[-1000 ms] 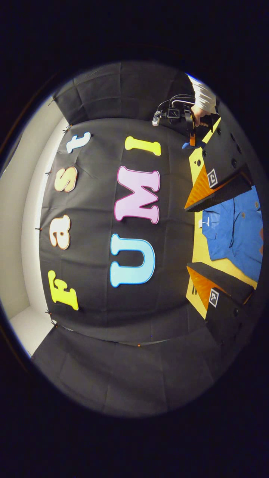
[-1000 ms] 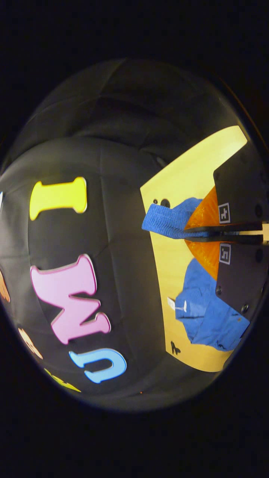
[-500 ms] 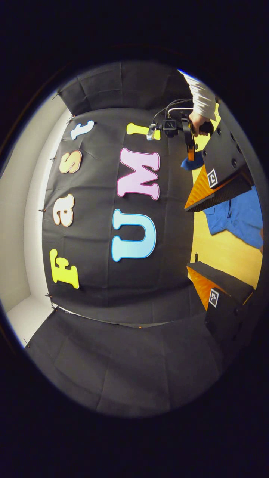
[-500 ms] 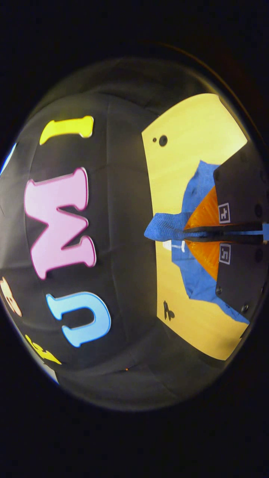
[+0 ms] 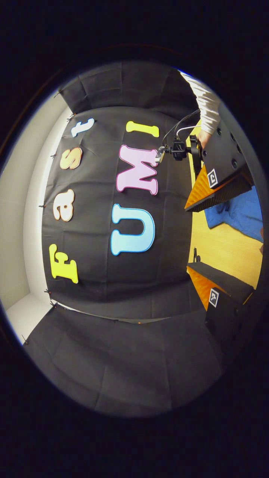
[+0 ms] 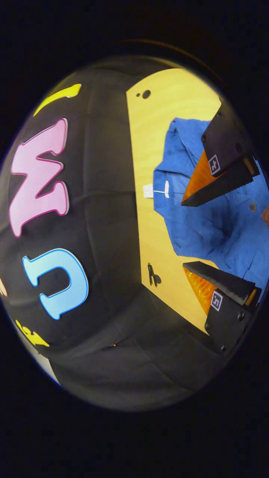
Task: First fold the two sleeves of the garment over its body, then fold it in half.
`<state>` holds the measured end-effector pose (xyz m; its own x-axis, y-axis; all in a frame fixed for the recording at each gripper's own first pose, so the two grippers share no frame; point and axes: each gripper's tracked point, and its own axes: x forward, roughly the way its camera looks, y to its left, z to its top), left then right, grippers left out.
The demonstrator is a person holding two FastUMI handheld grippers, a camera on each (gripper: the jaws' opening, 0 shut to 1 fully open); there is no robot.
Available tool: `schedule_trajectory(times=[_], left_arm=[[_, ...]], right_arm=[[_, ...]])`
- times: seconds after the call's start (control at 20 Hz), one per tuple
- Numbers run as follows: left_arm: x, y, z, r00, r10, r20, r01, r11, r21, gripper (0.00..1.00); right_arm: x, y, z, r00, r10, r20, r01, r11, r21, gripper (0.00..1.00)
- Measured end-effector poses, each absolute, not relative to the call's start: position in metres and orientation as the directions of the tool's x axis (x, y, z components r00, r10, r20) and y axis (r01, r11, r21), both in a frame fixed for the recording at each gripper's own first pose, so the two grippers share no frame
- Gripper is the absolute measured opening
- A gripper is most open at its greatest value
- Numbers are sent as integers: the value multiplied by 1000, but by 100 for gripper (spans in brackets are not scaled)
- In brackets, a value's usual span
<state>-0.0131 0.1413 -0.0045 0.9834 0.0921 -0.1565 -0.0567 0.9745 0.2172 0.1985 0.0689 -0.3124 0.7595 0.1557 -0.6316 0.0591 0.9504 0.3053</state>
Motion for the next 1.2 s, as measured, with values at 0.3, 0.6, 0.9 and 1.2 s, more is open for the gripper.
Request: schedule_trajectory(times=[0.3,0.6,0.9,1.2], left_arm=[[10,144,-59,972,19,-233,13,991,132,80],[7,168,-170,926,-7,-378,45,995,93,80],[-29,179,-262,843,-46,-536,74,997,31,80],[-52,193,-307,817,-52,-574,117,990,78,82]], right_arm=[[107,6,-268,786,89,-612,27,984,178,96],[-74,-43,-327,697,-71,-714,228,965,127,96],[-189,-42,-389,588,-116,-800,329,938,106,96],[-222,-61,-429,521,-162,-838,380,923,57,96]])
